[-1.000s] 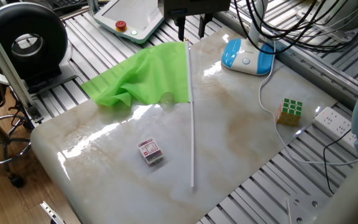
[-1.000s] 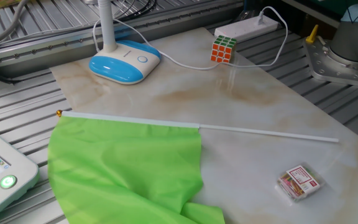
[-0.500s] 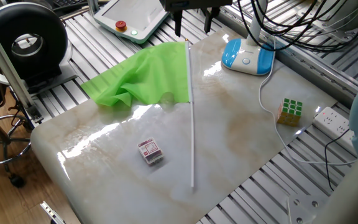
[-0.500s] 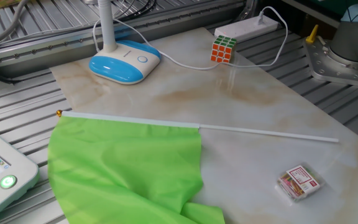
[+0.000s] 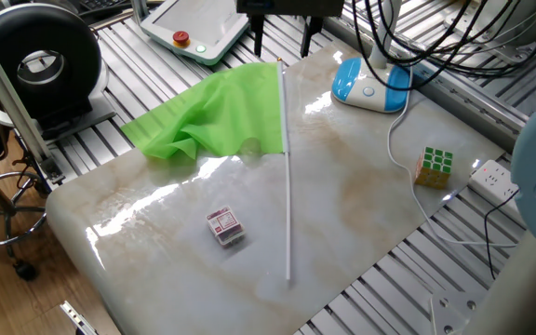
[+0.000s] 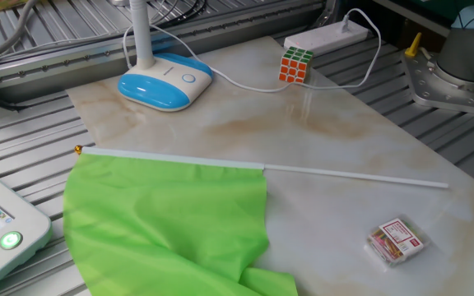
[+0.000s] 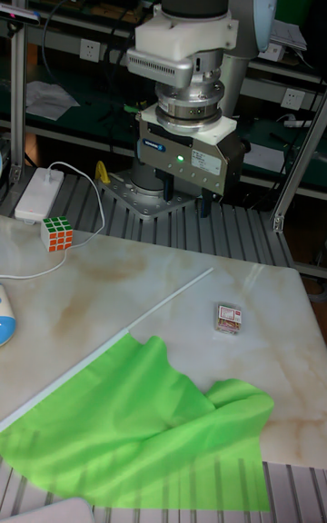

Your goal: Wave the flag

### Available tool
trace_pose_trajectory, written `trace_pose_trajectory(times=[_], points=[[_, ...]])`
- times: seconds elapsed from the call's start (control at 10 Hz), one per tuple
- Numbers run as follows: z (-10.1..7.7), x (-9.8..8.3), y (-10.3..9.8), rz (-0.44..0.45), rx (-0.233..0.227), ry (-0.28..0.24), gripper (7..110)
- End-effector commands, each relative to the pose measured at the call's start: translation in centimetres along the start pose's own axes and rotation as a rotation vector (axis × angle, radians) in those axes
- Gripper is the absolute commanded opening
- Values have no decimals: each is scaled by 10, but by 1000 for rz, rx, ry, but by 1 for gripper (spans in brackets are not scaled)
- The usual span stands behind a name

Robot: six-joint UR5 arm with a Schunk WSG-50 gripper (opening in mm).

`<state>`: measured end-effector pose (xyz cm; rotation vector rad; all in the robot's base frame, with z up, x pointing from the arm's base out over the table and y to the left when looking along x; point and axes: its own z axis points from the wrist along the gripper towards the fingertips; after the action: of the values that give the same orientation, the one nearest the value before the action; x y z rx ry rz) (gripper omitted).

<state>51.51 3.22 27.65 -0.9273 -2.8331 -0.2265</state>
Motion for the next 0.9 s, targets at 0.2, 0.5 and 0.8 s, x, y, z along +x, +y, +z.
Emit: trace_pose_trajectory(times=[0.2, 0.5, 0.8], points=[[7, 0, 3, 8, -8, 21, 66], [7, 6, 2, 2, -7, 43, 44], [11, 2, 3, -21, -9, 36, 44]])
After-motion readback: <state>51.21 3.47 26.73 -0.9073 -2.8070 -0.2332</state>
